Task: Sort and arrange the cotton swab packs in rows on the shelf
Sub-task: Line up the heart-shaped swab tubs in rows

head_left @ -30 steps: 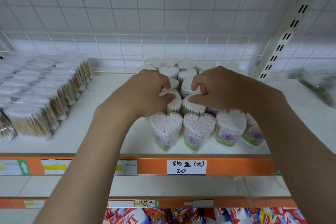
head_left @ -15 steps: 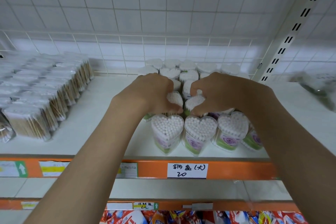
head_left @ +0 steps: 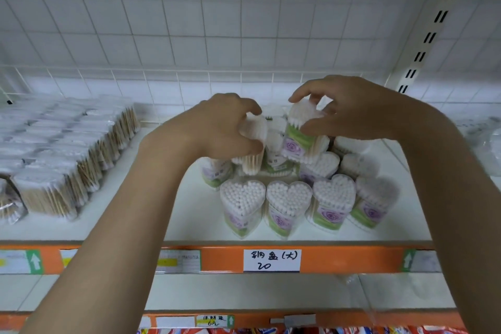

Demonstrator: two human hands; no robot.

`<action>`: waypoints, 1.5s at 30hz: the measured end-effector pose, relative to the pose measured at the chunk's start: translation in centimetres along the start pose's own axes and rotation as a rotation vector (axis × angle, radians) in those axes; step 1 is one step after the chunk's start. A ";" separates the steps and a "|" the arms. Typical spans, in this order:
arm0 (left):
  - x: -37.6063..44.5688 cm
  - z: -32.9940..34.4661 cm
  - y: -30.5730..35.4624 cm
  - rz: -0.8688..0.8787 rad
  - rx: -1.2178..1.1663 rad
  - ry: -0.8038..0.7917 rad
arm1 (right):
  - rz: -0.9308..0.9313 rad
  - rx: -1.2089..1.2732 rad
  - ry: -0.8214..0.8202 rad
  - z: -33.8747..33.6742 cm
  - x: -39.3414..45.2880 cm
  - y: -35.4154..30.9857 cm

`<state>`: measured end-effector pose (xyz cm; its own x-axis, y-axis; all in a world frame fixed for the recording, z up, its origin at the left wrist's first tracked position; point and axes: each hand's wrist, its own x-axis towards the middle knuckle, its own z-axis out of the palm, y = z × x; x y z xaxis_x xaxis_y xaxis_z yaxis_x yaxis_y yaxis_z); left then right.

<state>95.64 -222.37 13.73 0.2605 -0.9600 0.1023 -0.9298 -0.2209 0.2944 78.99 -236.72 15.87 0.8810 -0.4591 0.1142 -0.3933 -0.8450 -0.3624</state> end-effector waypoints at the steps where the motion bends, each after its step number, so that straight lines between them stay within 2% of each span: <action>1: -0.2 -0.4 0.0 0.015 -0.029 0.015 | -0.004 0.023 0.015 -0.1 -0.1 0.1; 10: -1.9 -2.1 -0.6 0.032 -0.182 0.017 | -0.001 0.113 0.016 -0.1 -1.4 0.0; 15: -2.6 -1.9 -1.1 0.005 -0.355 0.062 | -0.007 0.155 0.064 0.0 -1.6 0.1; 19: -2.8 -1.4 -1.3 0.017 -0.367 0.131 | -0.009 0.100 0.074 0.3 -1.5 0.6; 25: -3.7 -1.2 -0.9 -0.004 -0.371 0.153 | -0.013 0.106 0.106 0.8 -2.0 0.2; 36: -2.4 0.4 -1.3 0.043 -0.187 0.009 | -0.032 0.161 0.176 1.5 -2.7 -0.9; 42: -1.9 1.1 -1.2 0.062 -0.276 -0.042 | -0.027 0.096 0.212 2.2 -2.9 -0.4; 45: -1.4 1.3 -1.2 0.048 -0.222 -0.107 | -0.041 0.073 0.230 2.5 -3.1 -0.6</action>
<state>96.01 -220.99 12.00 0.1774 -0.9838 0.0239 -0.8577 -0.1426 0.4940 77.16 -234.14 13.42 0.8097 -0.4822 0.3343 -0.3309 -0.8458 -0.4185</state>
